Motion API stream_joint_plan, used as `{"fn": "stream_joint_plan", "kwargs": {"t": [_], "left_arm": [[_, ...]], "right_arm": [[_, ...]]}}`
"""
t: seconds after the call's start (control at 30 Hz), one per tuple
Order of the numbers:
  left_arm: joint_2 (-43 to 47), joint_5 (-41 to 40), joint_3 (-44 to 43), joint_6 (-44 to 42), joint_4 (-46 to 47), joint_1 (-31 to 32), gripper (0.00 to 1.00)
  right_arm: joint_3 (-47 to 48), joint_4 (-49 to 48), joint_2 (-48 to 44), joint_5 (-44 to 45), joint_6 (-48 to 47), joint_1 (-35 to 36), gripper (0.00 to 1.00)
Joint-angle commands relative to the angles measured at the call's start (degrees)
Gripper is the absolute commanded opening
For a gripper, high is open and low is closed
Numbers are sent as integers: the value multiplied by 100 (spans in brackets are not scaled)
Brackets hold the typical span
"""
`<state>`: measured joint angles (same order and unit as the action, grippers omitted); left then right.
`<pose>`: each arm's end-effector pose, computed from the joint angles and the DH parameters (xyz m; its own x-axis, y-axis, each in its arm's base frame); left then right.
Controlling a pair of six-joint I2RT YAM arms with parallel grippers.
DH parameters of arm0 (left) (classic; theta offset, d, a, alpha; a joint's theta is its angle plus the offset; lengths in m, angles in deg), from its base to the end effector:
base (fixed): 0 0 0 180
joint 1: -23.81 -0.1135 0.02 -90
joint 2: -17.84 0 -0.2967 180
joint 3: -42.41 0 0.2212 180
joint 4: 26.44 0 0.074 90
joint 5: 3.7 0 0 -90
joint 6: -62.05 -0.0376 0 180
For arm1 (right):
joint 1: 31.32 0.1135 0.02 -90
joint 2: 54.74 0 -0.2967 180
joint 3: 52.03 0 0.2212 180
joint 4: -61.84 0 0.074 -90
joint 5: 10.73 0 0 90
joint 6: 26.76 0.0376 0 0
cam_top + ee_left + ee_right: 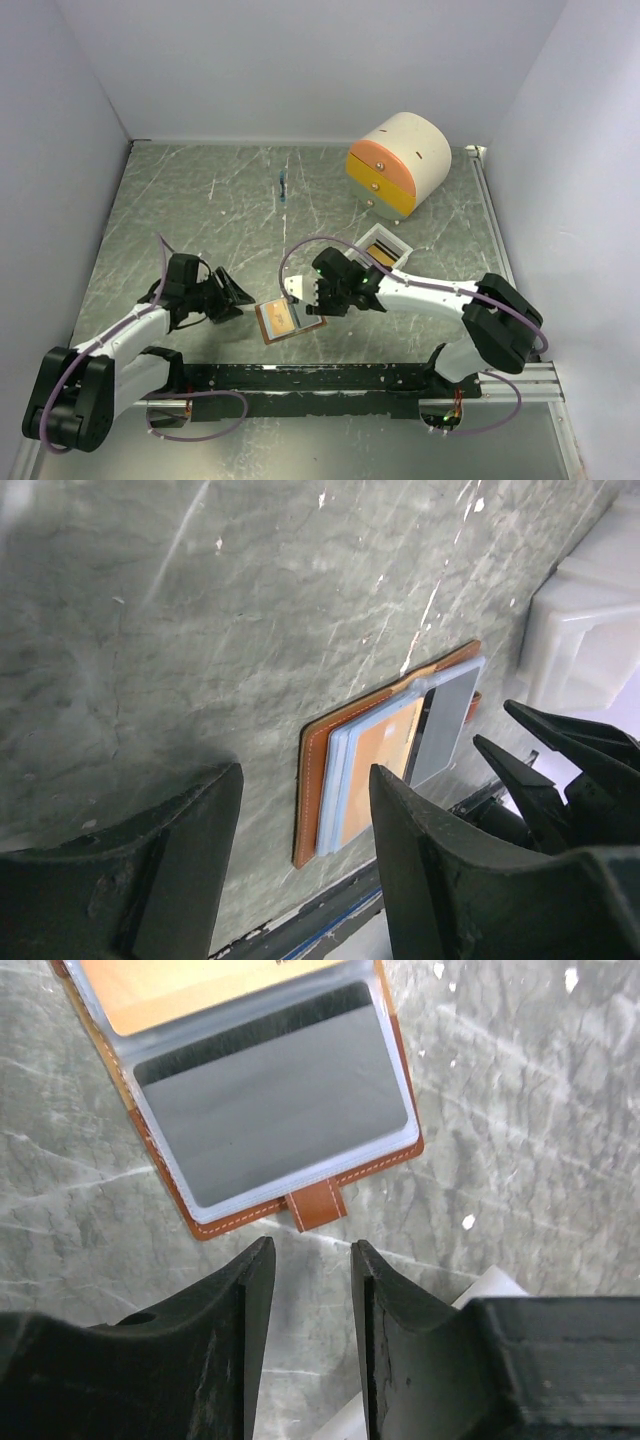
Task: Put the credit cards into the card holder
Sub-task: Adjust the card holder at the center of the board.
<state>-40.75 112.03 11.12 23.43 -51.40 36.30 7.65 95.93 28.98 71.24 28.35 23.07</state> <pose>0.1214 -0.0436 0.1800 -0.8368 -0.5355 -0.1138 -0.3197 0.6467 -0.6925 0.1403 0.2049 0.2238 0.0794 -0.8618 -0.5009 -0.9784 0.0288 -0.2047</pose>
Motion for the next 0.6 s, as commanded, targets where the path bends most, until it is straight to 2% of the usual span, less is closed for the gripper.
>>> {"fn": "stream_joint_plan", "kwargs": {"t": [0.0,0.3,0.57], "left_arm": [[-188,366,191,41,406,-45,65],[-425,475,360,77,804,-45,63],[-732,466,352,54,1023,-45,63]], "right_arm": [[229,114,159,-403,-459,-50,36],[588,230,852,-566,-674,-49,33],[577,151,1001,-751,-628,4,30]]}}
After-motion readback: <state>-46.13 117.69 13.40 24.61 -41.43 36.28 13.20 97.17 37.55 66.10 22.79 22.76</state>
